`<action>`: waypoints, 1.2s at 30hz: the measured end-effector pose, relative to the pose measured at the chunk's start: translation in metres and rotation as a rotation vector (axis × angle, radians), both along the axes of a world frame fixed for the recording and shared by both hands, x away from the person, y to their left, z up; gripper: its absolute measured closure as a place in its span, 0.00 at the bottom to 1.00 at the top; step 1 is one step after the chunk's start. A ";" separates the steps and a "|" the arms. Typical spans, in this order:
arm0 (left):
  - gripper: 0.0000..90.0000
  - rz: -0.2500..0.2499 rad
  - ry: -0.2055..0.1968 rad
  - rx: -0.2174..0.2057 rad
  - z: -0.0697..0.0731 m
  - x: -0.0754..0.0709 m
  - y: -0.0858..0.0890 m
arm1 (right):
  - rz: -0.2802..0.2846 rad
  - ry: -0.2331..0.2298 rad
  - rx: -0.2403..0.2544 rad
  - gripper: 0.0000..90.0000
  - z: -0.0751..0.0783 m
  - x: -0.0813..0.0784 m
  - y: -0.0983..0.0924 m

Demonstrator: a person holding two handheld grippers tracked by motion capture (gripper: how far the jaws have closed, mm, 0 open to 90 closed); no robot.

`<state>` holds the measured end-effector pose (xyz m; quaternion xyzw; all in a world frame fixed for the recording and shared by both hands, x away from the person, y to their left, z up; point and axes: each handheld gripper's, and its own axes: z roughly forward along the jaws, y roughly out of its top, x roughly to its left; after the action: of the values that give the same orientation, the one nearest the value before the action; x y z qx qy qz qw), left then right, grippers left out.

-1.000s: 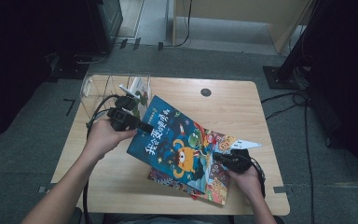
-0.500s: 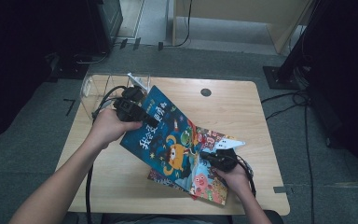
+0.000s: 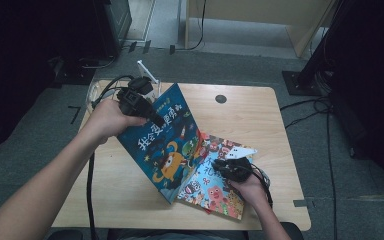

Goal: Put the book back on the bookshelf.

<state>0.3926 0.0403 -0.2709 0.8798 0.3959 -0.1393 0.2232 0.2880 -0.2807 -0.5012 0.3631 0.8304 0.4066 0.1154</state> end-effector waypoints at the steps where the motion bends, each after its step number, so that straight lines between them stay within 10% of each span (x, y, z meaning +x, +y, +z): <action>1: 0.90 -0.009 -0.005 0.009 0.003 -0.001 0.000 | 0.000 0.000 0.000 0.82 0.000 0.000 0.000; 21: 0.91 0.056 -0.101 0.043 0.027 -0.023 0.061 | -0.050 -0.051 -0.004 0.64 -0.004 0.008 -0.003; 36: 0.91 0.152 -0.090 0.030 0.022 -0.035 0.118 | -0.044 -0.031 -0.010 0.62 -0.002 0.020 -0.003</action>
<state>0.3579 0.1582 -0.2490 0.8557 0.4533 -0.0765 0.2376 0.3080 -0.2834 -0.5029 0.3743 0.8223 0.4054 0.1390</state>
